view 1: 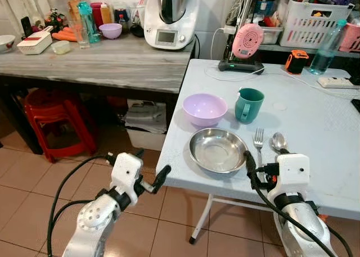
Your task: Setting the table
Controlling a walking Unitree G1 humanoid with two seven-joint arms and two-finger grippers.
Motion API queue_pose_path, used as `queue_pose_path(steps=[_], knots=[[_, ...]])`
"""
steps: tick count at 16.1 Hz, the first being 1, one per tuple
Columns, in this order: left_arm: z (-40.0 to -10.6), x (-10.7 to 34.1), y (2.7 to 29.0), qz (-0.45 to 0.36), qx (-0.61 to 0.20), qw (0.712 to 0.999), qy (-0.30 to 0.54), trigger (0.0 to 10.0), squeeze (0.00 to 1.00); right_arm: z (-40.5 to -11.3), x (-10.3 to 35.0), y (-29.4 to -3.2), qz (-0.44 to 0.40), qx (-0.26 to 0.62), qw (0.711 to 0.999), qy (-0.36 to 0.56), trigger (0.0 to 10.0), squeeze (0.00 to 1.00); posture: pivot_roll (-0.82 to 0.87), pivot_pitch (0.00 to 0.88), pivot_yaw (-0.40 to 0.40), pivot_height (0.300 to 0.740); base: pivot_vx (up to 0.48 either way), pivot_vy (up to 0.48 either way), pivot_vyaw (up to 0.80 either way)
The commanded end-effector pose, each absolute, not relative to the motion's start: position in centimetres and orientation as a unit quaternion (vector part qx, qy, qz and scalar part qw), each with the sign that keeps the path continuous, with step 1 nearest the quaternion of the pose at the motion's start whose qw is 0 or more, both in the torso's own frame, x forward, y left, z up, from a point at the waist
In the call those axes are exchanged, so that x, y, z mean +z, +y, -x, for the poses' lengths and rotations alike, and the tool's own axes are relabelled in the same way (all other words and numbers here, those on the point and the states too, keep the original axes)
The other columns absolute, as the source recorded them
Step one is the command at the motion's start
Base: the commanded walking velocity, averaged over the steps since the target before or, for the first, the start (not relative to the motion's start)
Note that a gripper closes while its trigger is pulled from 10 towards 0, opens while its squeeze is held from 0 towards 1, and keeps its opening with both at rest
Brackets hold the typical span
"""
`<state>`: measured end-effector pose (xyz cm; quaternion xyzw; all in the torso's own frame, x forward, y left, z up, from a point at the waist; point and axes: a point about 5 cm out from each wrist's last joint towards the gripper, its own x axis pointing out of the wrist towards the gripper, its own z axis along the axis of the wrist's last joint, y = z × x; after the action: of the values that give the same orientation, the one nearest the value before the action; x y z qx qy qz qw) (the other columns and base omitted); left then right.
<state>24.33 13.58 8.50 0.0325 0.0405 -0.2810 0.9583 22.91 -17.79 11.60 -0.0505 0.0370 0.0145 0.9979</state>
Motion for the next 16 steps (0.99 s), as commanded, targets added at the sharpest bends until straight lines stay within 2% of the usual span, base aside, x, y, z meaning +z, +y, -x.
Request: queue_pose_path(steps=[1, 7, 16], knots=[[-24.2, 8.5, 13.7, -0.039, -0.29, 0.955, 0.04, 10.0, 0.0, -23.2, 11.7, -17.9, 0.036, 0.022, 0.998, 0.041, 10.0, 0.0, -0.08, 0.017, -0.001, 0.74, 0.0, 0.0, 0.0], [-23.7, 8.4, 13.7, -0.054, -0.313, 0.948, 0.037, 10.0, 0.0, -24.6, 11.9, -19.2, -0.073, 0.036, 0.993, 0.091, 10.0, 0.0, -0.08, 0.039, 0.005, 0.74, 0.0, 0.0, 0.0], [-23.7, 8.5, 13.9, -0.064, -0.319, 0.945, 0.034, 10.0, 0.0, -26.9, 11.5, -19.7, -0.11, 0.045, 0.983, 0.14, 10.0, 0.0, -0.07, 0.052, 0.012, 0.74, 0.0, 0.0, 0.0]])
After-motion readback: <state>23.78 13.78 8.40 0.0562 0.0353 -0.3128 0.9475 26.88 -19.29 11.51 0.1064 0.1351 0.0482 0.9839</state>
